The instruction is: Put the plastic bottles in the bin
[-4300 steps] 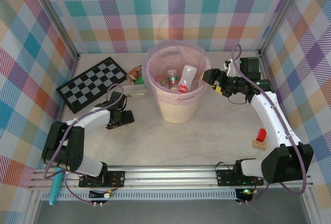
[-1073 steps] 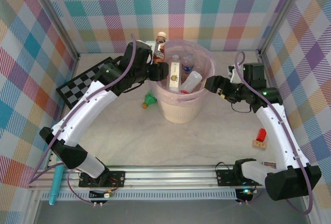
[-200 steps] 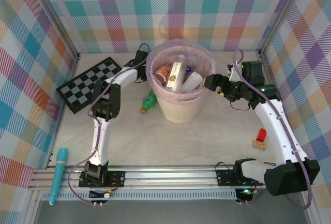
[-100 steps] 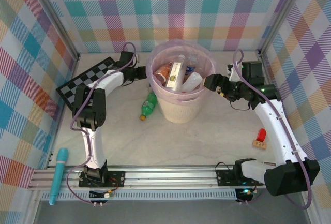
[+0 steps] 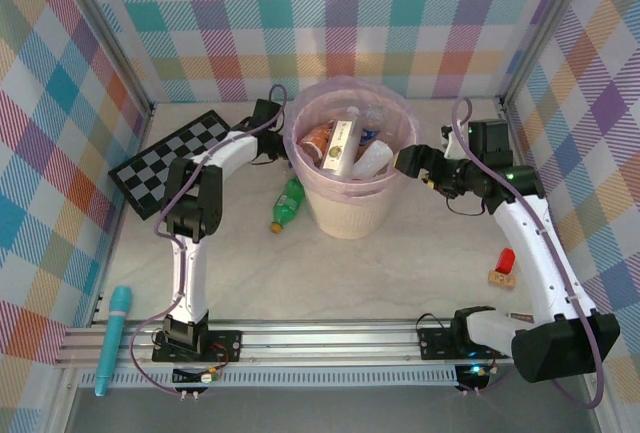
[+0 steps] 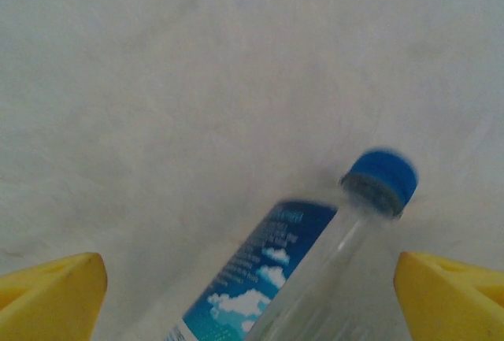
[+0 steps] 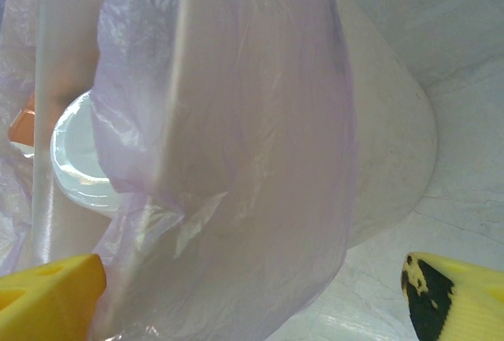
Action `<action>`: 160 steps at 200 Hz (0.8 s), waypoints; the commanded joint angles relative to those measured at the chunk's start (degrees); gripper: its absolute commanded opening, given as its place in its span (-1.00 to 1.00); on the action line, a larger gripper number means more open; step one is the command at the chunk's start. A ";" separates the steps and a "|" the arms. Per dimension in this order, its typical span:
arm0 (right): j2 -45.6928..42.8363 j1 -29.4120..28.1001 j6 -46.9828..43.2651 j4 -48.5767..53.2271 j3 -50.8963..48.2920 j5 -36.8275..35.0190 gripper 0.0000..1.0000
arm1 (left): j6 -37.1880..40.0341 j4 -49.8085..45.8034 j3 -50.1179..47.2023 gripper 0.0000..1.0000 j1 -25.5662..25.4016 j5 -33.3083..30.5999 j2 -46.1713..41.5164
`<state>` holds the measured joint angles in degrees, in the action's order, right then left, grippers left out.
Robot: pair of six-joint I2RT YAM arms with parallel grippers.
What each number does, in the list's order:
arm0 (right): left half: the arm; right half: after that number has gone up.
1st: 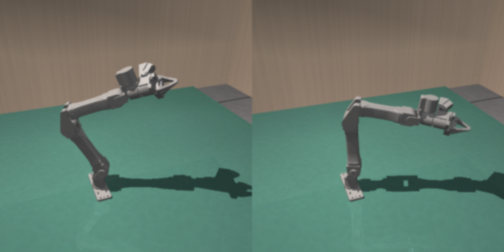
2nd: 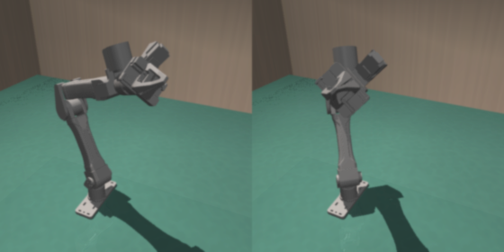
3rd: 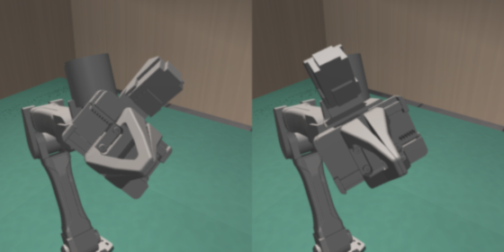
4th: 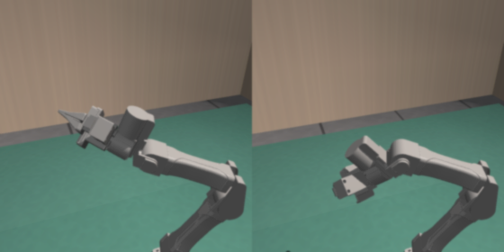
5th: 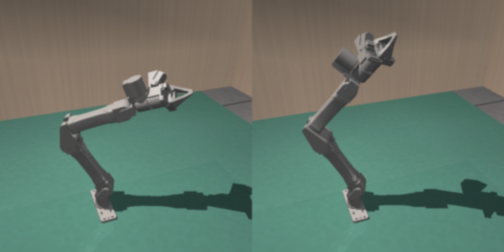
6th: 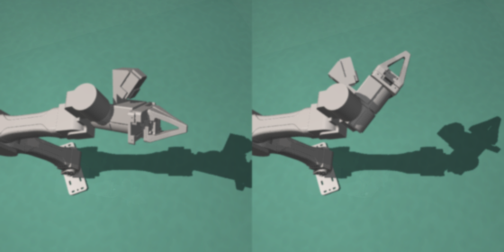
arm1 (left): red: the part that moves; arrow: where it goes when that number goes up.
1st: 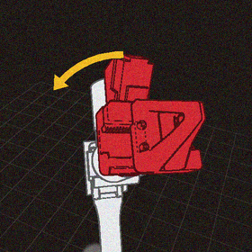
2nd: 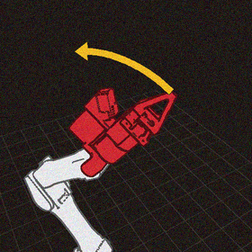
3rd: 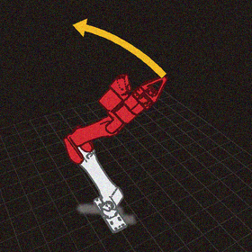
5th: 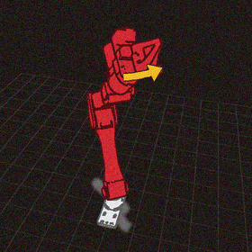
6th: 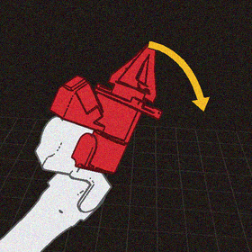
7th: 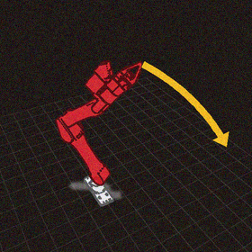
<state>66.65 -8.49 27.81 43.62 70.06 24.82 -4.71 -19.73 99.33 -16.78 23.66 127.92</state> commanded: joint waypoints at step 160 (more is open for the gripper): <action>-1.23 1.72 -2.06 11.35 4.32 -10.78 0.89 | 0.23 -8.49 -5.41 0.38 -1.60 -12.24 -1.30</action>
<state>65.78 -7.16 26.13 52.60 75.22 14.13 0.64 -23.77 96.66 -18.85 18.35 125.45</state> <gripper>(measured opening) 0.944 0.727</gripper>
